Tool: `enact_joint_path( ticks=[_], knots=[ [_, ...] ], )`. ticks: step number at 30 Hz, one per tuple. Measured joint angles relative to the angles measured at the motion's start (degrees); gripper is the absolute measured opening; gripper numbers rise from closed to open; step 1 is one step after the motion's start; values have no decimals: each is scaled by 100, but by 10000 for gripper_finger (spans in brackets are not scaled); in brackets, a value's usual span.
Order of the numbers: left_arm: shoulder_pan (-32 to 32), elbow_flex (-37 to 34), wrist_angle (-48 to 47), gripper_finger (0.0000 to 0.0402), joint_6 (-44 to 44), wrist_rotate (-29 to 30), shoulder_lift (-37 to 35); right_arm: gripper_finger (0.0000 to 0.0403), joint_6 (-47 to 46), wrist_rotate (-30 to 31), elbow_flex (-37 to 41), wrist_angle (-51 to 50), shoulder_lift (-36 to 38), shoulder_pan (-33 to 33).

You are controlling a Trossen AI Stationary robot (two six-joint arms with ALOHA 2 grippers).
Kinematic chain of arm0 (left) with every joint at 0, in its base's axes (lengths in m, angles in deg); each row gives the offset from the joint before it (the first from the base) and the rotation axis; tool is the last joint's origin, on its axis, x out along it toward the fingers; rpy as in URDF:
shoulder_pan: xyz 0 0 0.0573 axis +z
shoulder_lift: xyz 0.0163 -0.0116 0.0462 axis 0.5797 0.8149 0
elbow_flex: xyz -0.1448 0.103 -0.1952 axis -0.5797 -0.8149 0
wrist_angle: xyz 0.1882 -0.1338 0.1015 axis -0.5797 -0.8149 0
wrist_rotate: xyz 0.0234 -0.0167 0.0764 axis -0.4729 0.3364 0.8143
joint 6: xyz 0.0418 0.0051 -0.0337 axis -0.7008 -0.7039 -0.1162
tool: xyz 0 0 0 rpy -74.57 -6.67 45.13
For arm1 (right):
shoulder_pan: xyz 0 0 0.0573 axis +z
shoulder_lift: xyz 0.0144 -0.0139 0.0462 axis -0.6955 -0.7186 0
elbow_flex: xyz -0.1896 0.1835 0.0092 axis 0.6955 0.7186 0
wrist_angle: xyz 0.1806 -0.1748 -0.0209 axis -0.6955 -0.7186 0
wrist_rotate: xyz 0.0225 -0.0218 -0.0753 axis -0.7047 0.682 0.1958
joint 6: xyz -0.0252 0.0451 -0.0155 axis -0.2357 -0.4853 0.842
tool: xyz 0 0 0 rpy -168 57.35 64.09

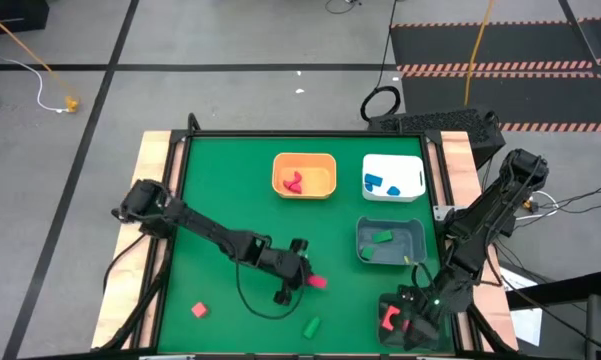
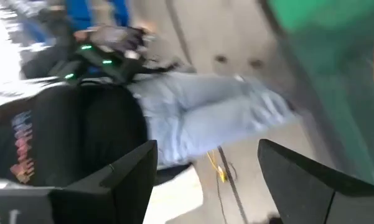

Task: Sort & place blocks by color
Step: Put the left red block into the yellow bin

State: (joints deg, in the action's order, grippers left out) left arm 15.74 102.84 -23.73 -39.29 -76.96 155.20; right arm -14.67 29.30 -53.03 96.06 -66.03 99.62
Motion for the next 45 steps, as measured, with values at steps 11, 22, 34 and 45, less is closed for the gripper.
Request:
enact_joint_path(
  ticks=[11, 22, 34, 45],
  knots=[
    [1189, 10, -9, 107, -496, 938, -699, 270, 2563, 614, 0, 1477, 7, -496],
    [2487, 12, -33, 109, -423, 1038, -814, 270, 3655, 625, 0, 1548, 74, -1097],
    [3294, 10, -586, 110, 373, 1068, -812, 270, 3832, 626, 669, 1973, 766, -1586],
    [3527, 10, -1212, 115, 861, 1076, -810, 270, 4017, 607, 1071, 2709, 839, -1884]
  ],
)
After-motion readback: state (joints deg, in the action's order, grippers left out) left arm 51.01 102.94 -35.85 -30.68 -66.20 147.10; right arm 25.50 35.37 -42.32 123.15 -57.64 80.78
